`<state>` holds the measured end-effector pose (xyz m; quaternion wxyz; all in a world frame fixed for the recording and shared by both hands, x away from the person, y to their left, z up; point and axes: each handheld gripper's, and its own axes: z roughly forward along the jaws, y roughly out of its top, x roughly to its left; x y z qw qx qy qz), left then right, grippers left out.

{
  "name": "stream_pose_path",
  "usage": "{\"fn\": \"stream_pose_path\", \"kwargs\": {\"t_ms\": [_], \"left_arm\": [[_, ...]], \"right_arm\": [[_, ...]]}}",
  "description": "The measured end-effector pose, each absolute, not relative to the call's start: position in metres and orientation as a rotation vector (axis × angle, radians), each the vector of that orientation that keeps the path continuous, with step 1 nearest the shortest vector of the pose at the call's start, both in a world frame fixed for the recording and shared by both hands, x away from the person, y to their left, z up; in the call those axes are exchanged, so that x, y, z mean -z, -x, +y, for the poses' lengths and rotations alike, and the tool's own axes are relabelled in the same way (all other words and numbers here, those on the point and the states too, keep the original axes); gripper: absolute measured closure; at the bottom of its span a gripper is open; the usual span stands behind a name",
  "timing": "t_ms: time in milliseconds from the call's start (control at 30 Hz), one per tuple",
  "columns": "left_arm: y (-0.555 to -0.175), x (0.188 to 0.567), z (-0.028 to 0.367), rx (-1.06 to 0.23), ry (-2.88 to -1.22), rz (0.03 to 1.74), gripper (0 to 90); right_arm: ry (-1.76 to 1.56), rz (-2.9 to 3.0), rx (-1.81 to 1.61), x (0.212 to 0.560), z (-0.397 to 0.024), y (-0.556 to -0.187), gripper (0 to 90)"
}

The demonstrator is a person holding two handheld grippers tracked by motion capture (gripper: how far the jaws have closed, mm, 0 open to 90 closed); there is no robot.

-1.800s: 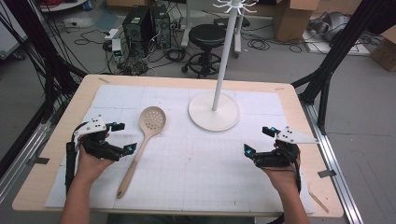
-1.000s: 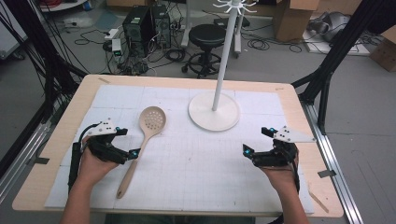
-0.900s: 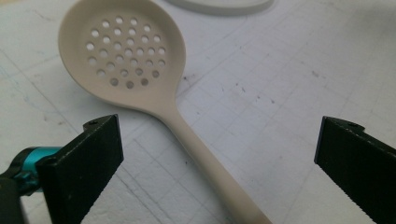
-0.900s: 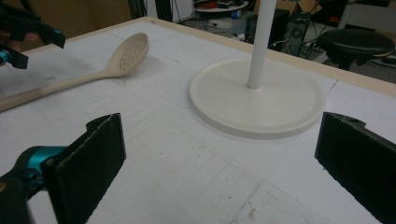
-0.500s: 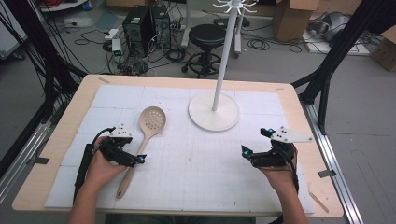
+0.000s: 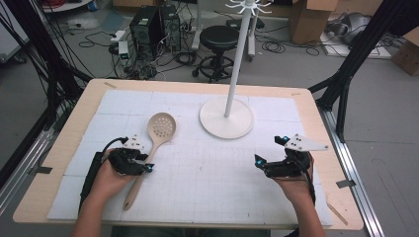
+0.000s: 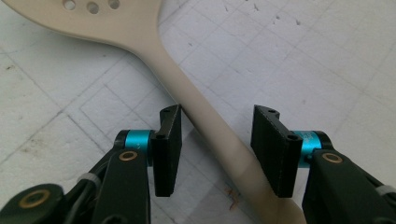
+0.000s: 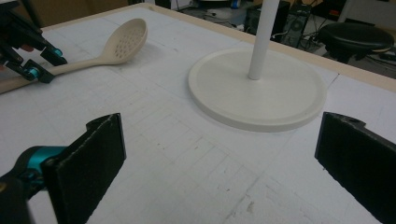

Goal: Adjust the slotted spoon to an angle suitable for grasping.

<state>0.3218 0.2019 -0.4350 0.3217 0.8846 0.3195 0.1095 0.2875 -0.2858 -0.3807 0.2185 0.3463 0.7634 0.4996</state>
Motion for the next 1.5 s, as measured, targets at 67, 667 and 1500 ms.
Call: {"fn": "stream_pose_path", "kwargs": {"t_ms": [67, 667, 1500], "left_arm": [[-0.321, 0.435, 0.202, -0.275, -2.320, 0.838, 57.0], [-0.314, 0.428, 0.183, -0.199, -2.456, 0.589, 76.9], [-0.314, 0.426, 0.217, -0.049, -2.330, 0.616, 43.8]], "right_arm": [[-0.962, 2.110, -1.383, 0.380, -0.286, -0.287, 0.5], [-0.951, 2.114, -1.387, 0.380, -0.286, -0.287, 0.5], [-0.954, 2.119, -1.378, 0.382, -0.289, -0.287, 0.5]]}}
